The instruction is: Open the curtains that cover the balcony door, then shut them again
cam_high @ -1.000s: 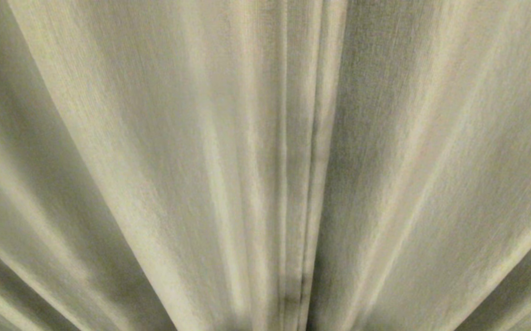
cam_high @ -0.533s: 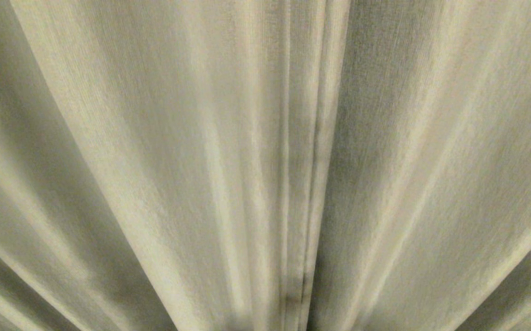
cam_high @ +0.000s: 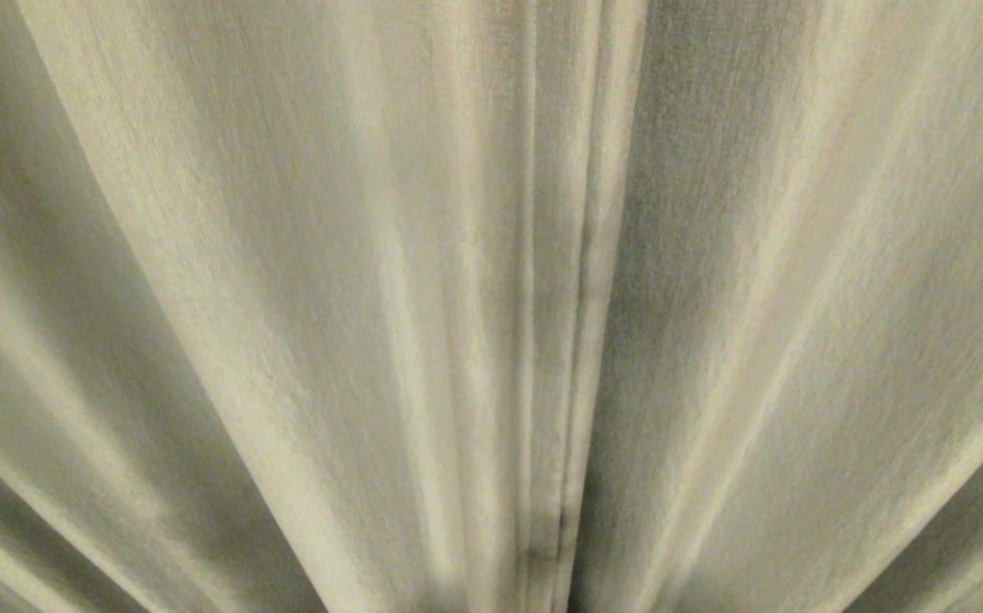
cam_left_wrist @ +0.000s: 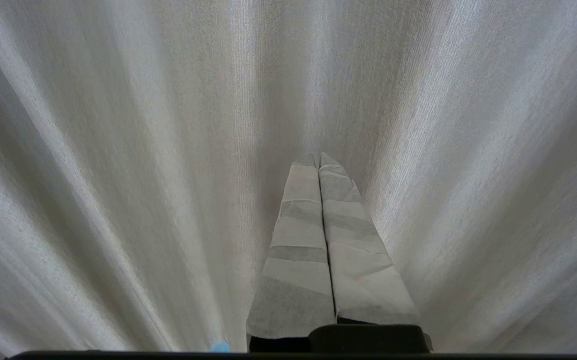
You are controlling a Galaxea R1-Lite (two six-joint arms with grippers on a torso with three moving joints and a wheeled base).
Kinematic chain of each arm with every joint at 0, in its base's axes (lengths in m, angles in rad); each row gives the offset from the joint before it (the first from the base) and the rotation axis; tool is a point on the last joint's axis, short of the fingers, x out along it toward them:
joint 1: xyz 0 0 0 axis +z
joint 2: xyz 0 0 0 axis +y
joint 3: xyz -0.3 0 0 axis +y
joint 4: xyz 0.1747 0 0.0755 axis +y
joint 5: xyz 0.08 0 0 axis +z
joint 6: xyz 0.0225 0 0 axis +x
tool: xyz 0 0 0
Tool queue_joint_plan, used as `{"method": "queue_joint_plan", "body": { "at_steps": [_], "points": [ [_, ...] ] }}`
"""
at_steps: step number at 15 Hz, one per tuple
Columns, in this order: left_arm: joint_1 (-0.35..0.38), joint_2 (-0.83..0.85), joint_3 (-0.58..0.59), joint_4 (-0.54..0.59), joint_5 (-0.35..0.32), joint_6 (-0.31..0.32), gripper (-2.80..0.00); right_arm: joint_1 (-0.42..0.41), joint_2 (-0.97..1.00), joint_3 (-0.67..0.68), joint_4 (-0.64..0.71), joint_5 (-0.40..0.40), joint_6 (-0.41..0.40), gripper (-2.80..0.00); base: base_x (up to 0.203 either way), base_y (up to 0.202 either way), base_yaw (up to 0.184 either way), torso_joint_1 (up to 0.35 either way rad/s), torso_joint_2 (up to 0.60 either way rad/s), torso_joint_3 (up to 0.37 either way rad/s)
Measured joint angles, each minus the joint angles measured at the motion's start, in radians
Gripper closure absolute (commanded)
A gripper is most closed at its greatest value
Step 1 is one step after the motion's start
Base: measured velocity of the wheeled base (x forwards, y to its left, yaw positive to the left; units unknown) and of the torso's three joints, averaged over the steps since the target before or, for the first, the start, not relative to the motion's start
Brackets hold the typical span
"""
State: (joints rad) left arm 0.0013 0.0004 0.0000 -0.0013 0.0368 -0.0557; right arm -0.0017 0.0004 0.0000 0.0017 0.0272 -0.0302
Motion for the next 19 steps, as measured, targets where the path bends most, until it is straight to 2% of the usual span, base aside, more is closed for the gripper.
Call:
{"method": "queue_joint_plan", "body": {
  "at_steps": [19],
  "points": [
    [0.000, 0.000, 0.000, 0.000, 0.000, 0.000, 0.00, 0.000, 0.000, 0.000, -0.002, 0.001, 0.005, 0.00, 0.000, 0.000, 0.000, 0.000, 0.00, 0.000]
  ]
}}
